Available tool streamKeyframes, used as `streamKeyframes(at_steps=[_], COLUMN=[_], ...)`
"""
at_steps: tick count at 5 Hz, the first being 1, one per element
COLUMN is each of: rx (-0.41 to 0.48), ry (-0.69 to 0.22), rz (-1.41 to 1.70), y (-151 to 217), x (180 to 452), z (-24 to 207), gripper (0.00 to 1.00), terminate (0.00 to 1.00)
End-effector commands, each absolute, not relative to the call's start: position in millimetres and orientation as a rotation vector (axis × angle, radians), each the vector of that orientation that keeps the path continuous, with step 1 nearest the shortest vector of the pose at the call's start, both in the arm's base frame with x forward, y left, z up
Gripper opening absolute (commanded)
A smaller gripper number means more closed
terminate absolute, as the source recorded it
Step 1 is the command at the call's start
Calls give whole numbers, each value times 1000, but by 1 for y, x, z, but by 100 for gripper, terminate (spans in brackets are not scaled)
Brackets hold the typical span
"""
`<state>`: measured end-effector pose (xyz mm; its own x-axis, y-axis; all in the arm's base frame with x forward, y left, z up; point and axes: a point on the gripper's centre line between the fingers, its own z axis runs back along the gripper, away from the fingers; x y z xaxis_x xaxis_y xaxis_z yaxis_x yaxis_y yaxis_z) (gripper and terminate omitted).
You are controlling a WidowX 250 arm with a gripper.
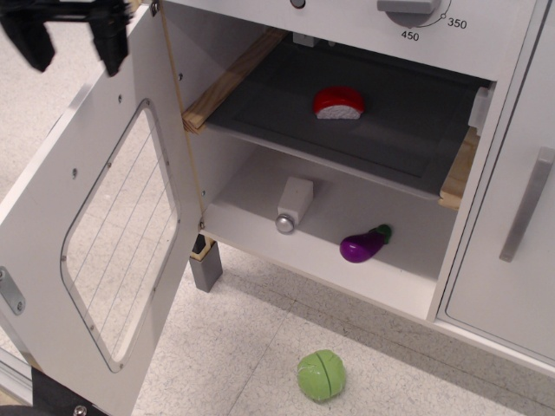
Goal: Close oven
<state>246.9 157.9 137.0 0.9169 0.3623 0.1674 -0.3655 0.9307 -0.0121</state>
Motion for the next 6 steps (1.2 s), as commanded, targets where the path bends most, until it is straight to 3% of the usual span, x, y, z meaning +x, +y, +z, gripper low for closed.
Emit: streamKeyframes(at_steps=[1, 3, 4, 6], rx=[65, 76, 51, -5], ry=[-193, -183, -183, -196], rz=[435, 481, 531, 763], y=[148, 137, 123, 82], x=[219, 203, 208, 247], z=[131, 108, 103, 113], gripper=[100, 100, 100, 100], terminate=[0, 0, 0, 0])
